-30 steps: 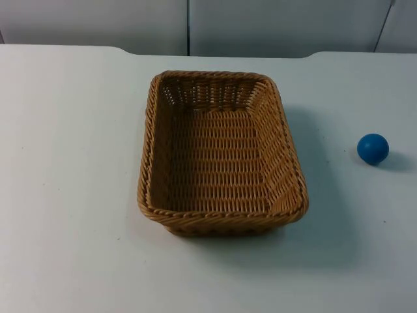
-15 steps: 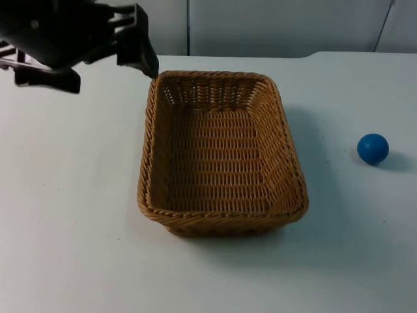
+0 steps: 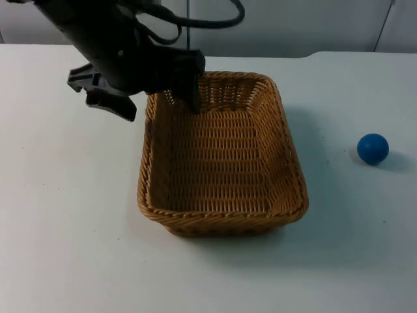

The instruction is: Pick up the basket with the left hand and place the ball into the basket with the right hand.

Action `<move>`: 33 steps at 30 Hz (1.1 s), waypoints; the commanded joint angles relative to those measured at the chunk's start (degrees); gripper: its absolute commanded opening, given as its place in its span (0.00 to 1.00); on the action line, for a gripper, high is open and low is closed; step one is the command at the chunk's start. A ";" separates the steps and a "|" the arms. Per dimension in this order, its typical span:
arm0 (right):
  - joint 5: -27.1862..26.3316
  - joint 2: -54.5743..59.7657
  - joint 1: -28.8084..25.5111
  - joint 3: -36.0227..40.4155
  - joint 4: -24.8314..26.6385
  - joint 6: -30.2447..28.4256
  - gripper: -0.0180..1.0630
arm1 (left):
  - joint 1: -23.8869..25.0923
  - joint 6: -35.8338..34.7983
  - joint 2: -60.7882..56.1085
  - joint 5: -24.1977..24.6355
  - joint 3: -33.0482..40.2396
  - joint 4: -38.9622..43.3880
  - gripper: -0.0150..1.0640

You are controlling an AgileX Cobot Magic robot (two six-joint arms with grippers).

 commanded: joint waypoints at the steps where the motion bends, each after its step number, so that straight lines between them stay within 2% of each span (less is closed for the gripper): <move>1: -0.47 0.26 0.07 0.42 -0.15 0.10 0.98 | -0.49 -2.55 1.31 2.59 -1.76 2.48 0.83; 9: -0.47 0.26 0.07 0.42 -0.15 0.10 0.98 | -0.49 -6.43 5.06 4.46 -2.86 5.62 0.83; 21: -0.47 0.26 0.07 0.42 -0.15 0.10 0.98 | -0.49 -13.20 8.15 2.50 -2.87 6.67 0.83; 33: -0.47 0.26 0.07 0.42 -0.15 0.10 0.98 | -0.49 -14.02 8.28 2.24 -2.98 6.90 0.83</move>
